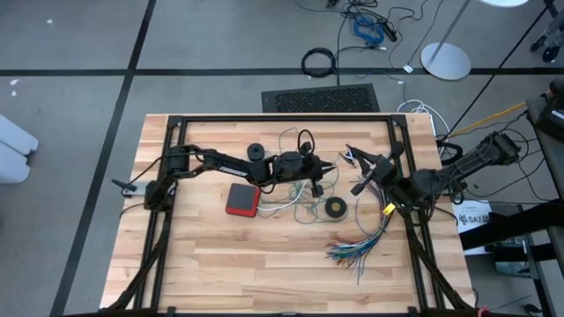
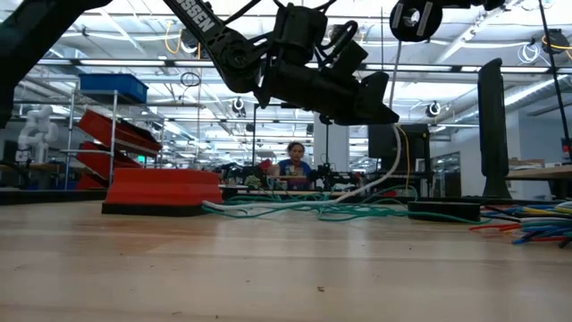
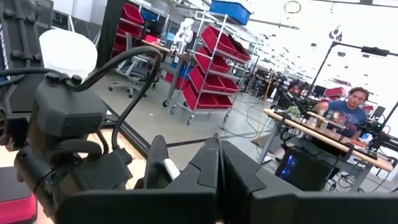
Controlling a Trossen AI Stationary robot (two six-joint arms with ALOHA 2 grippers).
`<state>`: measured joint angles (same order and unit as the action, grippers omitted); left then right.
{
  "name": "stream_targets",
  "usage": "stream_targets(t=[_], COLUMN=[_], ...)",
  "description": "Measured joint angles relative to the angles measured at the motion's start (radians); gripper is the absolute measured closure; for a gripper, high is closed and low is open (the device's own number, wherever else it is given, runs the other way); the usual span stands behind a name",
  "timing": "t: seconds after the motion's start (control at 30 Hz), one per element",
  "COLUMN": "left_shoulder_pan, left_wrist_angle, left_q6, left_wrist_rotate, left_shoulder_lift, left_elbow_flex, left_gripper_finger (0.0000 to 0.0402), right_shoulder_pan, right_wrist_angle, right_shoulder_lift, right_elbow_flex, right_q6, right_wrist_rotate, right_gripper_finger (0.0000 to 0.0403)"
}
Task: Coiling cords
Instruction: Coil the white wire cable on the spool
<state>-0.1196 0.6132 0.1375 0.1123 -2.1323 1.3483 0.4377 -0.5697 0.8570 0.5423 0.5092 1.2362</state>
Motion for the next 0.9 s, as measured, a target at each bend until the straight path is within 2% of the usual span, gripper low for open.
stream_targets(t=[0.13,0.23,0.6,0.77,0.9], left_shoulder_pan=[0.000,0.000,0.020,0.034,0.042], left_wrist_angle=[-0.001,0.004,-0.012,-0.141,-0.163], left_q6=[-0.001,0.002,0.001,0.012,0.030], left_wrist_rotate=[0.000,-0.004,-0.026,0.005,0.038], left_shoulder_lift=[0.000,-0.002,-0.006,-0.006,-0.006], left_elbow_flex=[0.000,0.000,0.004,0.066,0.082], left_gripper_finger=[0.0357,0.0382,0.0399,0.0400,0.0401], right_shoulder_pan=[0.000,-0.007,-0.111,-0.182,-0.227], right_wrist_angle=[-0.032,-0.041,0.045,0.023,-0.023], right_shoulder_lift=[0.000,0.000,0.079,0.126,0.164], right_elbow_flex=[0.000,0.000,0.001,0.001,0.001], right_q6=[0.028,0.027,-0.142,-0.242,-0.300], right_wrist_rotate=[-0.002,-0.011,-0.045,-0.144,-0.178], right_gripper_finger=[0.0403,0.0403,0.0403,0.0403,0.0403])
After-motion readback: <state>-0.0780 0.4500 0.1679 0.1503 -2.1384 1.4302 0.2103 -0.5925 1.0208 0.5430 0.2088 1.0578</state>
